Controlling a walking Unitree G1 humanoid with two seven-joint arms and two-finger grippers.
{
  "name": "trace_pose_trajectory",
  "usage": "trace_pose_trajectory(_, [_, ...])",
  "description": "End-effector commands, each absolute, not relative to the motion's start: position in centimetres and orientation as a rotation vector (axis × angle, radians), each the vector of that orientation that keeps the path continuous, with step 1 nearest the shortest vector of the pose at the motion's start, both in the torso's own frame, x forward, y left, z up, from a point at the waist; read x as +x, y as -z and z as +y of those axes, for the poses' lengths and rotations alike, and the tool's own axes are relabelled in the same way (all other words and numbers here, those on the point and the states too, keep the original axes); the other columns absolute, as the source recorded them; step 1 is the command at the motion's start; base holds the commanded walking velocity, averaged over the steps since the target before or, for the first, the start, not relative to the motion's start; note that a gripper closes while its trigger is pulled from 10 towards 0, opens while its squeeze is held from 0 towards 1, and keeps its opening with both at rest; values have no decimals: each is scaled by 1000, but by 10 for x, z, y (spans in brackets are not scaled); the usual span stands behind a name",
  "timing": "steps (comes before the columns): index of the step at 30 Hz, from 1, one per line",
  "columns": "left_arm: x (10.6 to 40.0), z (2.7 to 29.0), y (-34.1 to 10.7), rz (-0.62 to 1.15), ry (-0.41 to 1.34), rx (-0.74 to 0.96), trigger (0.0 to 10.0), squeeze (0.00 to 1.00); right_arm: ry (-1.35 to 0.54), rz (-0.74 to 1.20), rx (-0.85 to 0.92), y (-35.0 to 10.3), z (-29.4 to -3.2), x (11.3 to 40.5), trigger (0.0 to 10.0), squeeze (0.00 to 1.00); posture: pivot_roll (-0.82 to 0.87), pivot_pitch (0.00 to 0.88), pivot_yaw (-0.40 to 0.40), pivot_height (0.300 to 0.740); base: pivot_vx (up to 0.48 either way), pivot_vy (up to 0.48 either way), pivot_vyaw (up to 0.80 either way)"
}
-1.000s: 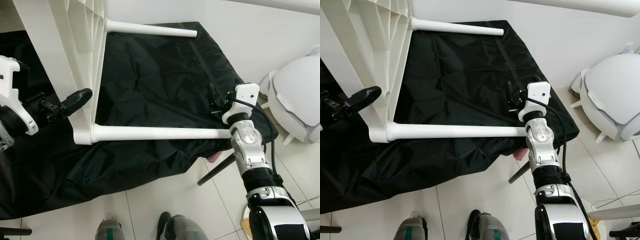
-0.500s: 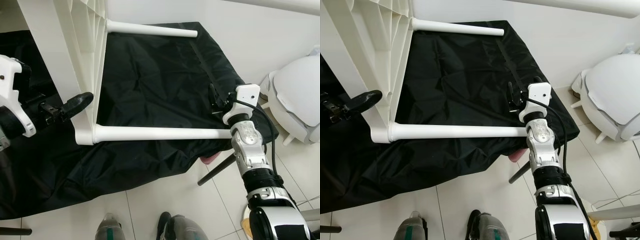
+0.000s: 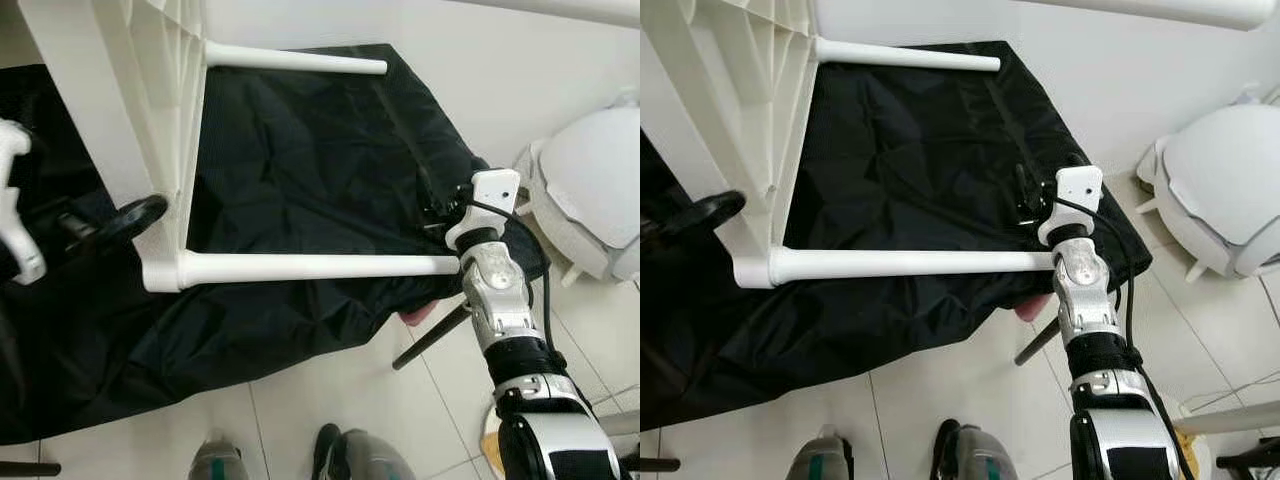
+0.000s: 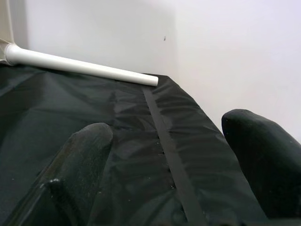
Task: Building children table
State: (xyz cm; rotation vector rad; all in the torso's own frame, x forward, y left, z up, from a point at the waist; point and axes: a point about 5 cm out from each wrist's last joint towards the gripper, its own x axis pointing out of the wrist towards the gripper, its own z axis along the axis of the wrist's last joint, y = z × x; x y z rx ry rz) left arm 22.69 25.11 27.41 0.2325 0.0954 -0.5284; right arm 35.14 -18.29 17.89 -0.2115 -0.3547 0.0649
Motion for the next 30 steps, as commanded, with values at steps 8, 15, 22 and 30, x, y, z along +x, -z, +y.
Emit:
trace_pose_trajectory(8, [216,257,-277,99,522,254,10000,0,-69,-340,-215,-176,-184,352,10000,0,130,116,-47,740,0,0,0])
trace_pose_trajectory(15, [214,257,-277,91,530,243,10000,0,-71,-340,-215,-177,-184,352,10000,0,131,116,-48,740,0,0,0])
trace_pose_trajectory(22, [205,264,-272,121,526,255,10000,0,-72,-339,-214,-176,-184,352,10000,0,136,120,-49,740,0,0,0])
trace_pose_trajectory(30, [193,260,-258,183,637,247,10000,0,-78,-333,-214,-175,-183,353,10000,0,148,121,-62,740,0,0,0])
